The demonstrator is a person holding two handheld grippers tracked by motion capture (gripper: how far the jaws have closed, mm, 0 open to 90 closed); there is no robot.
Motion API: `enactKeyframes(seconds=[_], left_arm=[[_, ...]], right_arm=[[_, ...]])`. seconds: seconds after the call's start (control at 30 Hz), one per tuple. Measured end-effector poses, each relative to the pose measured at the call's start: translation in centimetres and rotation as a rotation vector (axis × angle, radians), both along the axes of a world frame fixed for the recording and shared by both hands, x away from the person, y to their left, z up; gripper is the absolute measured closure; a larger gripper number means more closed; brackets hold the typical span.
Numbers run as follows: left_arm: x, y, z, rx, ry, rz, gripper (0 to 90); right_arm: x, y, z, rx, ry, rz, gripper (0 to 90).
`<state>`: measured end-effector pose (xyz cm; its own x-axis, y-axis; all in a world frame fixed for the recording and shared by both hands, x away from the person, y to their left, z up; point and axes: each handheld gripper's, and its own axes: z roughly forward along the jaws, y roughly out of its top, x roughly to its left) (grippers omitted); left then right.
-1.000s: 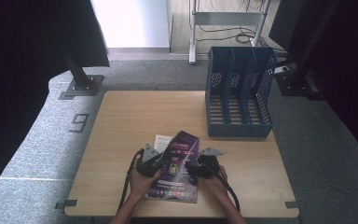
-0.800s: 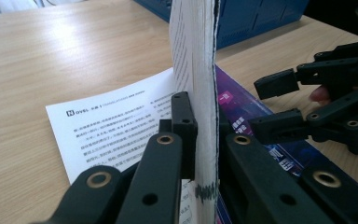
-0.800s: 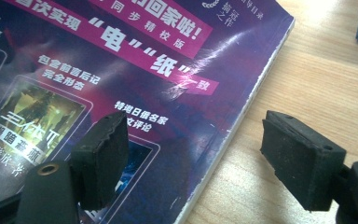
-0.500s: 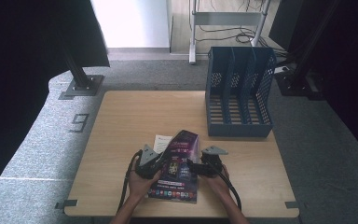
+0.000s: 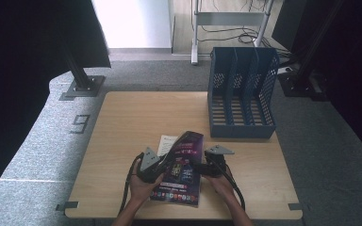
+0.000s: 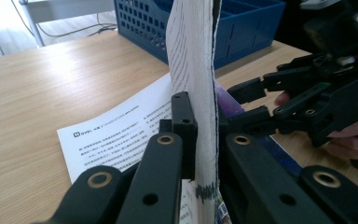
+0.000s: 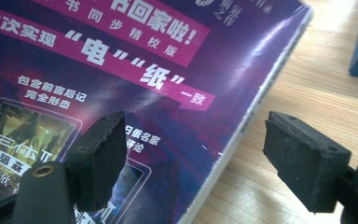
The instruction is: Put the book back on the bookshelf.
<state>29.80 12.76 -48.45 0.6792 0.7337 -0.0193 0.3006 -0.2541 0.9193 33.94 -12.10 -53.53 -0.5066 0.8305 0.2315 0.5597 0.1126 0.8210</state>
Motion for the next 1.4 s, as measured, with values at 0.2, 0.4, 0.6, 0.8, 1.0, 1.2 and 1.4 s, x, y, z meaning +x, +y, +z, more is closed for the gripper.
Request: enactKeyframes(seconds=[0.2,0.4,0.6,0.8,1.0,1.2,1.4], left_arm=[[-0.3,0.1,0.2,-0.012,-0.008,-0.011,87.4],[0.1,0.2,0.0,-0.023,0.013,-0.015,87.3],[0.8,0.6,-0.8,-0.025,0.062,-0.004,87.2],[1.6,0.7,-1.7,-0.002,0.102,0.021,87.1],[2.6,1.1,-2.9,0.0,0.168,0.037,87.0],[3.2,1.2,-3.8,0.011,0.199,0.044,86.9],[3.7,1.3,-4.5,0.026,0.226,0.055,86.8]], right_arm=[[0.0,0.0,0.0,0.014,0.004,0.016,19.3],[0.0,0.3,0.0,0.01,0.003,0.028,20.4],[0.0,0.2,0.0,0.002,0.014,0.028,22.7],[-0.1,0.3,0.0,-0.016,0.01,0.029,23.9],[-0.1,0.6,-0.1,-0.038,0.013,0.038,23.7],[-0.1,0.7,-0.2,-0.043,0.014,0.042,23.9],[0.1,1.0,-0.5,-0.061,0.017,0.034,23.4]])
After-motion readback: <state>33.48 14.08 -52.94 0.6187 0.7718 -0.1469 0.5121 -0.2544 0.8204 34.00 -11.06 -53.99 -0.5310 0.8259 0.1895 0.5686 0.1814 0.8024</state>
